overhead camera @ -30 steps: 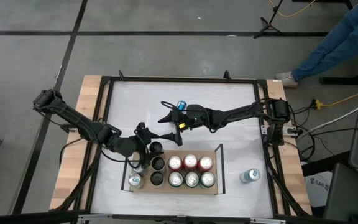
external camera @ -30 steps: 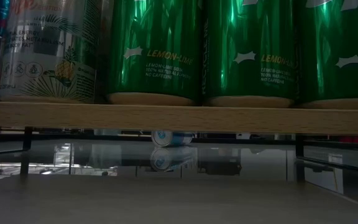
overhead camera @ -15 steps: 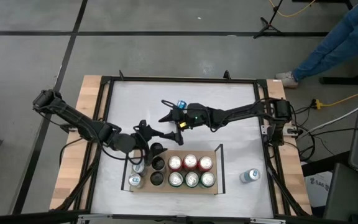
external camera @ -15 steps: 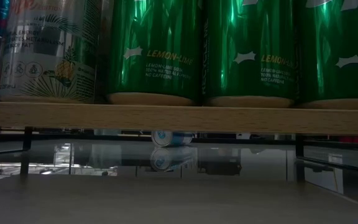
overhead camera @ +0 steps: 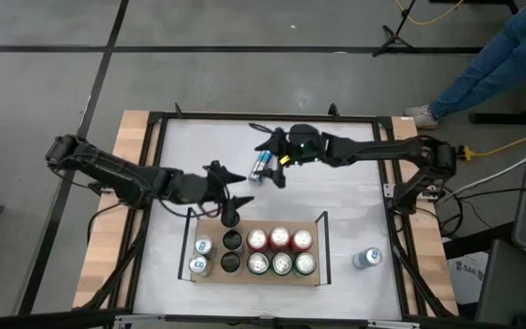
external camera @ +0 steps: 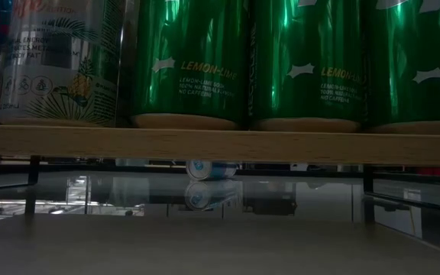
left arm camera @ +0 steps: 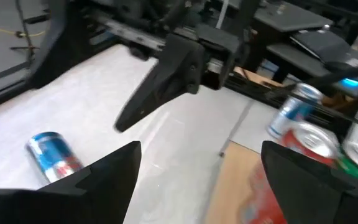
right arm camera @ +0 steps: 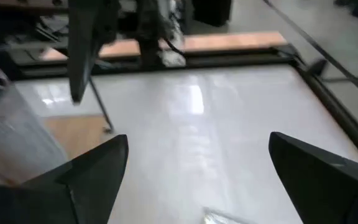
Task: Place canned beverage on shelf
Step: Put the top blue soda can on the shelf aligned with the other blue soda can
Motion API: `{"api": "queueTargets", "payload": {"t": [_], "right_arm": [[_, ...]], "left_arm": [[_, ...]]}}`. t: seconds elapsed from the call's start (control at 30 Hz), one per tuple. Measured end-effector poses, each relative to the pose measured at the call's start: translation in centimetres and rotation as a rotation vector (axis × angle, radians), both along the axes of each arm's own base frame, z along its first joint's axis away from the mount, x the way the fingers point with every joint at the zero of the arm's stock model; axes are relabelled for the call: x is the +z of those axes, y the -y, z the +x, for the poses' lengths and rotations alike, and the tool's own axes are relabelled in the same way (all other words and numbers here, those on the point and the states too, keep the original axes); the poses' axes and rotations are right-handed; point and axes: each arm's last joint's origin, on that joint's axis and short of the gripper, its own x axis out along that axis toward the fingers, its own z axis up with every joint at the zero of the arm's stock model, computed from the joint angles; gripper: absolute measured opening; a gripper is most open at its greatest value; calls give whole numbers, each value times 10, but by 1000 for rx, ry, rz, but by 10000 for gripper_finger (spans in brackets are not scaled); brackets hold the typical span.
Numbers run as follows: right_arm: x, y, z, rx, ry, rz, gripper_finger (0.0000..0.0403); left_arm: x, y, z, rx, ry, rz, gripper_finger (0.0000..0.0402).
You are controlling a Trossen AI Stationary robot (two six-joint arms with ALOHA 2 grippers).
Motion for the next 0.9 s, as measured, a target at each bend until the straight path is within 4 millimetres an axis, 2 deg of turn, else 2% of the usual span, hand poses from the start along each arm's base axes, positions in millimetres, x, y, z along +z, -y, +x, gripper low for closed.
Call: {"api": "queueTargets", "payload": {"t": [0.27,0.5,0.7,0.9], "right_arm": [[1,36,-23,-103,-117,-29,381],[-6,57,-34,-66,-202,-167,381],[-11,61,-33,97,-183,-255,381],[-41,65,-21,161,-244,-305,381]], "left_arm": [[0,-45,5,101,-5,-32,323],[-1,-77,4,206,-8,-28,323],[-1,-93,2,263,-7,-30,323],[-1,-99,1,284,-7,-31,323]]}}
